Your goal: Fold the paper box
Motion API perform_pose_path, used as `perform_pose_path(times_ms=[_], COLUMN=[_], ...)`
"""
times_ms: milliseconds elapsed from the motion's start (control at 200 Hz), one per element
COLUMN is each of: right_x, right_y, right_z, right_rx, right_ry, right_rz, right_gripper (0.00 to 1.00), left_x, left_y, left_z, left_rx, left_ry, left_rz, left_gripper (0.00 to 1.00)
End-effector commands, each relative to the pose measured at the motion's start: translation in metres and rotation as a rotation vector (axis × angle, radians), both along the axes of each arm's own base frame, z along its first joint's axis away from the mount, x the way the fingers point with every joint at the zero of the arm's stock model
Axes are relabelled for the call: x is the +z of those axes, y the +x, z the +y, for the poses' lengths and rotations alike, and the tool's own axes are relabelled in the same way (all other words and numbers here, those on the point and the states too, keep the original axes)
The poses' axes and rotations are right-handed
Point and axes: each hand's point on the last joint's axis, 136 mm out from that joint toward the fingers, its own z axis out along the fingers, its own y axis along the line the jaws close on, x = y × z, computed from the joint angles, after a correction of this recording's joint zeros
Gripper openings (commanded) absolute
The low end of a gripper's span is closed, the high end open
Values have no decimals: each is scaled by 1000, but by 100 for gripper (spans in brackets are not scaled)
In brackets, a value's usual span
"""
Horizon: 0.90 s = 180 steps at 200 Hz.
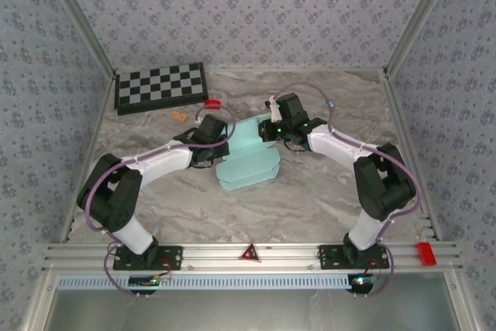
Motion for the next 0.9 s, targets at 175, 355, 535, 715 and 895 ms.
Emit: perform_pose_path(times_ms=[175,355,535,715,895], right_x=[18,20,24,18,4], right_y=[-2,-1,2,0,-7], right_z=[13,0,-25,-45,-54], right_rx=[41,2,-66,-112,-100], right_ry=[87,8,-198,-305,-384], right_rz=[-20,-41,-49,-32,15], right_gripper=[8,8,7,6,6], left_x=[13,13,11,11,12], left_y=[7,7,6,6,5], left_z=[-14,-12,-10,-8,-7], left_rx=[-15,-17,-23,-21,-23], left_ry=[-54,-42,-24,-12,-5], left_rz=[-20,-20,-17,-18,-19], left_gripper=[0,0,0,0,0])
